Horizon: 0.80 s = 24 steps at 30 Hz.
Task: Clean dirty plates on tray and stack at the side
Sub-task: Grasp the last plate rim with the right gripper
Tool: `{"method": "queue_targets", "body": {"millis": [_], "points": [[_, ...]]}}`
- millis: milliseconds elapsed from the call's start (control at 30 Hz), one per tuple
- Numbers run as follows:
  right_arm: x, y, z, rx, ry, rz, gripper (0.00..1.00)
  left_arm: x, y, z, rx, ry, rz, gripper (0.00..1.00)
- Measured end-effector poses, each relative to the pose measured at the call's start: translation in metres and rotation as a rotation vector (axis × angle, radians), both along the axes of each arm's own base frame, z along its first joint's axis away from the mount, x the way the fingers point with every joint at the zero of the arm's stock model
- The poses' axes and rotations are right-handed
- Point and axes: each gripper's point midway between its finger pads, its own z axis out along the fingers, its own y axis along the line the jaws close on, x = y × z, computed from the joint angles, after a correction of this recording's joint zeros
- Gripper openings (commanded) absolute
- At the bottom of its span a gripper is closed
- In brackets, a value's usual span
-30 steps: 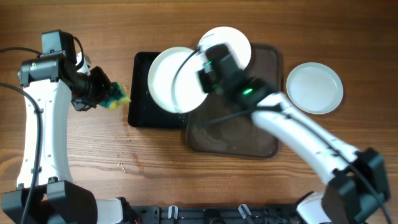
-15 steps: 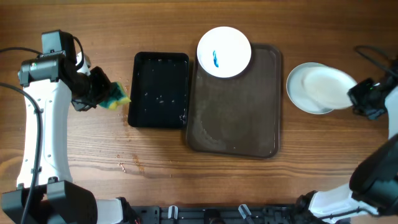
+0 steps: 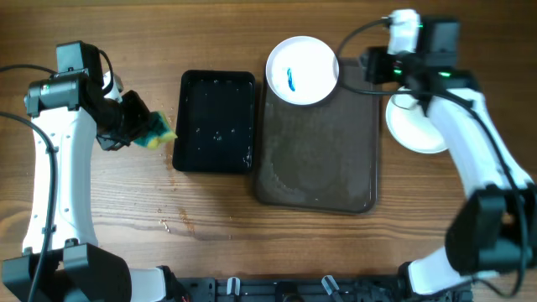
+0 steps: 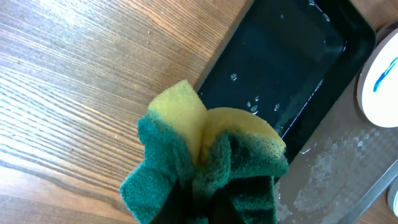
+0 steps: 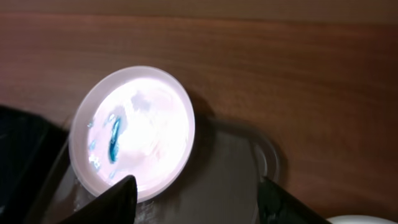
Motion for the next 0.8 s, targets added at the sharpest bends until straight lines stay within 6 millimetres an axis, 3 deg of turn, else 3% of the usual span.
{"method": "queue_targets", "body": {"millis": [67,100,133,167,233,267,367,467,633,667,700,800], "points": [[0.018,0.014,-0.031,-0.051,-0.012,0.038,0.64,0.000,0.000,0.000,-0.001,0.001,0.000,0.04],[0.026,0.021,-0.074,-0.081,0.030,0.058,0.63,0.000,0.000,0.000,-0.001,0.001,0.000,0.04],[0.030,0.022,-0.094,-0.091,0.040,0.063,0.52,0.000,0.000,0.000,-0.001,0.001,0.000,0.04],[0.034,0.023,-0.112,-0.092,0.051,0.068,0.33,0.000,0.000,0.000,-0.001,0.001,0.000,0.04],[0.027,0.029,-0.149,-0.074,0.119,0.102,0.04,0.000,0.000,0.000,-0.001,0.001,0.000,0.04],[0.026,0.033,-0.153,-0.056,0.126,0.109,0.04,0.000,0.000,0.000,-0.001,0.001,0.000,0.04],[0.016,0.037,-0.151,0.001,0.191,0.080,0.04,0.000,0.000,0.000,-0.001,0.001,0.000,0.04],[-0.009,0.033,-0.137,0.017,0.291,0.040,0.04,0.000,0.000,0.000,-0.001,0.001,0.000,0.04],[-0.063,0.025,-0.072,0.056,0.401,-0.047,0.04,0.000,0.000,0.000,-0.001,0.001,0.000,0.04],[-0.081,0.022,-0.061,0.075,0.455,-0.089,0.04,0.000,0.000,0.000,-0.002,0.002,0.000,0.04],[-0.094,0.021,-0.057,0.089,0.500,-0.121,0.04,0.000,0.000,0.000,-0.001,0.001,0.000,0.04],[-0.130,0.017,-0.076,0.120,0.677,-0.235,0.04,0.000,0.000,0.000,-0.002,0.002,0.000,0.04]]}}
